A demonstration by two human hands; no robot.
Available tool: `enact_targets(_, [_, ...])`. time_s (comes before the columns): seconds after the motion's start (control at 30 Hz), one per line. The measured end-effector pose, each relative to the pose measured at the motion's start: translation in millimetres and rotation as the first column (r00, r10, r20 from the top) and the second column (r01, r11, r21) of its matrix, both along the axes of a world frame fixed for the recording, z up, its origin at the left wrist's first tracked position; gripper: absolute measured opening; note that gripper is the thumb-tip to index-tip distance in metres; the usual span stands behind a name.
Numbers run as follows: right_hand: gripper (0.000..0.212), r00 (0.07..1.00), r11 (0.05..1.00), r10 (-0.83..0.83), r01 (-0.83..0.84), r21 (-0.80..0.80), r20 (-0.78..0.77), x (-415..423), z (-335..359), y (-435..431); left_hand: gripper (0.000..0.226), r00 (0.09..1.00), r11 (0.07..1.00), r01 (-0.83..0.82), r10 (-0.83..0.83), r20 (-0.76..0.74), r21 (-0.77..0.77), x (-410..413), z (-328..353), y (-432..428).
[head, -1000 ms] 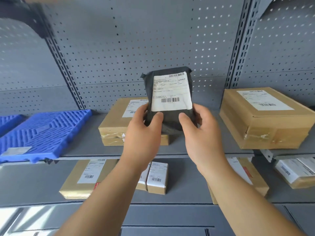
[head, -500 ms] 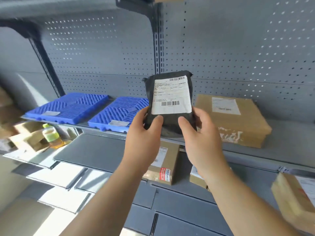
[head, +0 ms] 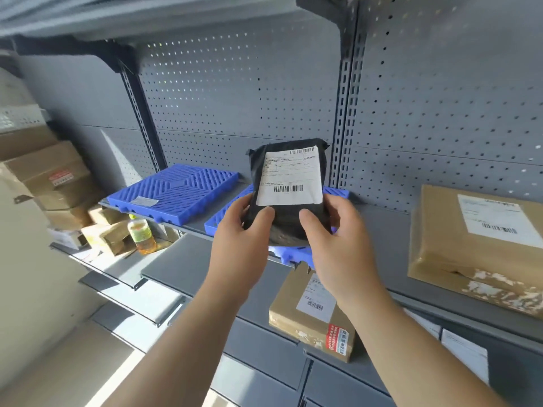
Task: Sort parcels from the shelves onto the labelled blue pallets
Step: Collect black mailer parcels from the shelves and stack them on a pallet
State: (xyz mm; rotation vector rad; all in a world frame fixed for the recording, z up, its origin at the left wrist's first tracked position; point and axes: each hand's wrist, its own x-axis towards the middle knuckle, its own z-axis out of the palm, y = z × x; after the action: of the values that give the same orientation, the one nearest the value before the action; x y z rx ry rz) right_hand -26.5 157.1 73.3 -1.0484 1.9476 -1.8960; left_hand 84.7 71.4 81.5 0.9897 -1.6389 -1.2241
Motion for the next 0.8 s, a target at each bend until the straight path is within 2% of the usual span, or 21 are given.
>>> enact_targets(0.17, [0.026,1.000,1.000,0.017,-0.018,0.009,0.022,-23.6,0.3,-42.1,0.042,0.999,0.999,-0.045,0.045,0.019,0.013,-20.0,1.0,-40.8])
enact_targets(0.23, [0.023,0.999,0.999,0.031,-0.031,0.024,0.025,-31.3,-2.8,-57.3,0.044,0.998,0.998,-0.055,0.054,0.028,0.024,-27.1,-1.0,-56.7])
enact_targets(0.4, [0.023,0.999,0.996,0.018,-0.021,0.091,0.030,-48.0,-10.2,-91.3,0.031,0.999,0.998,-0.035,0.032,0.041,0.059,-44.7,-9.1,-95.3])
enact_targets(0.6, [0.022,0.998,0.975,-0.062,0.058,0.215,0.012,-55.5,-22.3,-133.7,0.031,0.993,0.997,0.056,-0.060,0.101,0.048,-55.7,-22.0,-150.9])
enact_targets(0.8, [0.023,0.989,0.946,-0.147,0.151,0.285,-0.037,-46.1,-34.4,-170.1,0.014,0.970,0.981,0.187,-0.192,0.147,0.050,-53.1,-37.7,-202.5])
